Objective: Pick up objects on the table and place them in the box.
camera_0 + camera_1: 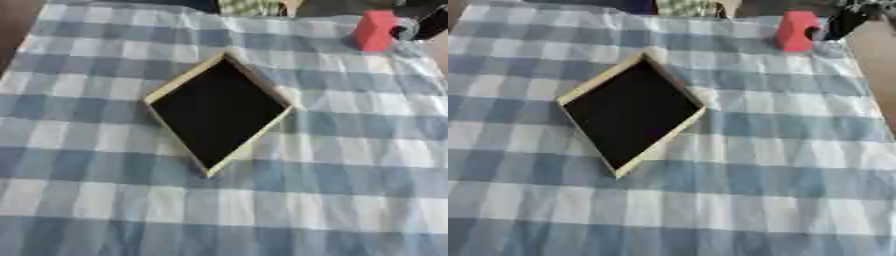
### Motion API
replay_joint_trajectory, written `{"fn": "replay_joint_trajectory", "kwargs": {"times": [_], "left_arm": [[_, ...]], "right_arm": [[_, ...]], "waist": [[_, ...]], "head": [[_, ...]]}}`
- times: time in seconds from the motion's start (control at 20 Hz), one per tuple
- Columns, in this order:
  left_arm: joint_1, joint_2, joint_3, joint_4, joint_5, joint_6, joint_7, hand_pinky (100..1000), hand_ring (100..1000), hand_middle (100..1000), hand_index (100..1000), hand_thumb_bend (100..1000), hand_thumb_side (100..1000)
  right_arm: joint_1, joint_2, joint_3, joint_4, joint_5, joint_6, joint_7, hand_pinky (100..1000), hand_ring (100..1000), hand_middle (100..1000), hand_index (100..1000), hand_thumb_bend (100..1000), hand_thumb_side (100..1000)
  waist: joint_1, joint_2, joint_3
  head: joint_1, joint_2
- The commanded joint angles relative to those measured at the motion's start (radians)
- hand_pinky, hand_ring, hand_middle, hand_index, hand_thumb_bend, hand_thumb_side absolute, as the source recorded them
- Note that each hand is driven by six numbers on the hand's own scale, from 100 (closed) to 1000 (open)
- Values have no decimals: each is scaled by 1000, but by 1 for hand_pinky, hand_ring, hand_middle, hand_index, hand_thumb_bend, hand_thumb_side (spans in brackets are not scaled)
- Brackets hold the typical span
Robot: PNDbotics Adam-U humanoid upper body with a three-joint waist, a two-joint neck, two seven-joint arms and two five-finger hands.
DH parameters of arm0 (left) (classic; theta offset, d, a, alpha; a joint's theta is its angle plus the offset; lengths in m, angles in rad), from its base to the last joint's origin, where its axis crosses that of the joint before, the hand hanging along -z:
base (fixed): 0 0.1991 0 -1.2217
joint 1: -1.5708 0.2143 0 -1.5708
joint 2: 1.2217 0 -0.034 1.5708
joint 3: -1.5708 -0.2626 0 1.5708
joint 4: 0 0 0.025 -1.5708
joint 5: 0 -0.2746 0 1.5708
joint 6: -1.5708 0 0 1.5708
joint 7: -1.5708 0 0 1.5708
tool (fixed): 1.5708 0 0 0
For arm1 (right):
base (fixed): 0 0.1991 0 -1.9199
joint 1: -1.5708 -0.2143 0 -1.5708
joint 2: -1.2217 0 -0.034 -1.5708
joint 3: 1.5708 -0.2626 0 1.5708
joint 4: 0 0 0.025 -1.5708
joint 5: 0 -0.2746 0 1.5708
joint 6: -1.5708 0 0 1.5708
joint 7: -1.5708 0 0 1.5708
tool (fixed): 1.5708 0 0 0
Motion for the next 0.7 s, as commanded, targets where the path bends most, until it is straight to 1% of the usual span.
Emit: {"fn": "replay_joint_trajectory", "kwargs": {"times": [0.05, 0.2, 0.35, 0.45, 0.6, 0.7], "left_arm": [[-5, 16, 2, -14, -5, -1, -1, 713, 594, 576, 651, 100, 751], [-6, 17, 2, -14, -5, -2, -1, 713, 595, 577, 651, 100, 751], [-7, 17, 1, -14, -4, -3, -2, 713, 595, 577, 651, 100, 750], [-7, 16, 1, -14, -4, -4, -2, 713, 595, 577, 651, 100, 751], [-7, 15, 1, -14, -3, -3, -3, 713, 595, 578, 651, 100, 751], [-8, 15, 0, -14, -3, -3, -3, 713, 596, 578, 651, 100, 751]], "right_arm": [[-13, -32, -17, -17, -3, 4, 0, 954, 929, 946, 989, 323, 100], [-15, -30, -16, -14, 3, 6, -1, 954, 930, 945, 988, 323, 100], [-17, -27, -19, -8, 10, 8, -4, 955, 930, 946, 989, 322, 100], [-16, -25, -21, -3, 14, 10, -6, 955, 930, 945, 988, 322, 100], [-19, -22, -22, 6, 18, 9, -6, 956, 932, 945, 988, 323, 100], [-22, -19, -19, 9, 20, 5, -4, 957, 933, 946, 988, 324, 100]], "waist": [[4, -17, 1], [6, -16, 1], [9, -16, 1], [10, -16, 2], [10, -16, 2], [11, -15, 0]], "head": [[0, -3], [3, 0], [2, 16], [-20, 20], [-69, 16], [-91, 12]]}}
